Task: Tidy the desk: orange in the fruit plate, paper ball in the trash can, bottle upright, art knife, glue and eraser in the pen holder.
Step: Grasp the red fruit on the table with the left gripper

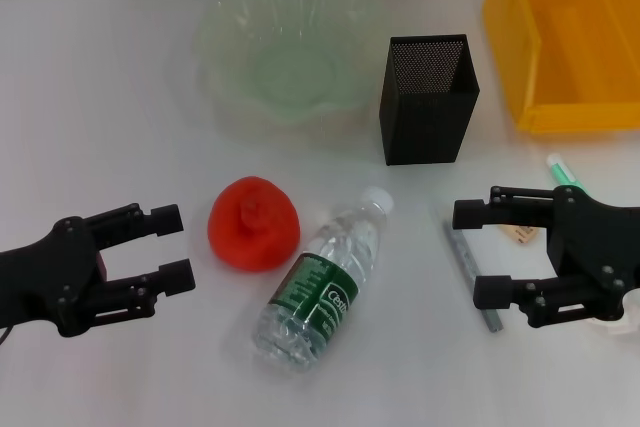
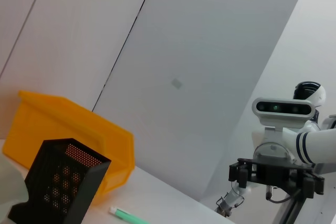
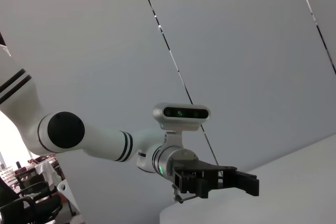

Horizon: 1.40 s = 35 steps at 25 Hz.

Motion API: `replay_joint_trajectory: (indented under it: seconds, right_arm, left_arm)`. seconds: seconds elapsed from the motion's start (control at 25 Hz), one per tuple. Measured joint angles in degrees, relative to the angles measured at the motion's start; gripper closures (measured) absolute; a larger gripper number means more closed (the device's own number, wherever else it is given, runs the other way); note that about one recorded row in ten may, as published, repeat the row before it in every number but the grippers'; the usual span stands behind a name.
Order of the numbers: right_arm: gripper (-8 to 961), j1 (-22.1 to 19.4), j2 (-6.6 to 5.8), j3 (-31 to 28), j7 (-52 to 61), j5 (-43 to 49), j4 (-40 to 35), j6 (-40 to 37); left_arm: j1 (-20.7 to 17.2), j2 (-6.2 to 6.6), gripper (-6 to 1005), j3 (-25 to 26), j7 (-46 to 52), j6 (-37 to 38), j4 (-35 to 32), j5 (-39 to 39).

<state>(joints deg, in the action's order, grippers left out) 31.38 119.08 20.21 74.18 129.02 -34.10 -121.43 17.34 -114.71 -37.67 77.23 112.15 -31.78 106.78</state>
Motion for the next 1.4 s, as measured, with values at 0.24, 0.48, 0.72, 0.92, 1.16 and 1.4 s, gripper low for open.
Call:
replay_joint_trajectory:
  seconds: [0.24, 0.48, 0.72, 0.92, 1.16, 1.4]
  right_arm:
    - [133, 0.0, -0.07, 0.0, 0.0, 0.0, -0.1, 0.1]
    - [133, 0.2, -0.08, 0.0, -0.1, 0.0, -0.1, 0.1]
    - [133, -0.6, -0.09, -0.8, -0.8, -0.4, -0.4, 1.1]
    - [134, -2.9, -0.52, -0.9, -1.3, -0.7, -0.5, 1.5]
    - [134, -9.5, -1.0, -0.9, -2.3, -2.6, -2.1, 2.0]
    - [134, -12.8, -1.39, -1.3, -3.5, -5.2, -2.0, 2.3]
  left_arm:
    - [0.5, -0.18, 206, -0.1, 0.0, 0.0, -0.1, 0.0]
    - [1.0, -0.22, 211, 0.0, 0.0, -0.1, -0.2, 0.0]
    - [2.2, -0.36, 215, -0.1, 2.4, -0.7, -1.4, 0.1]
    - [2.5, -0.47, 218, -0.3, 3.8, -1.0, -2.5, 0.3]
    - [7.1, -2.89, 223, -1.7, 15.3, -3.3, -17.6, 6.1]
    - [15.4, -3.77, 227, -5.1, 19.8, -10.4, -20.6, 16.2]
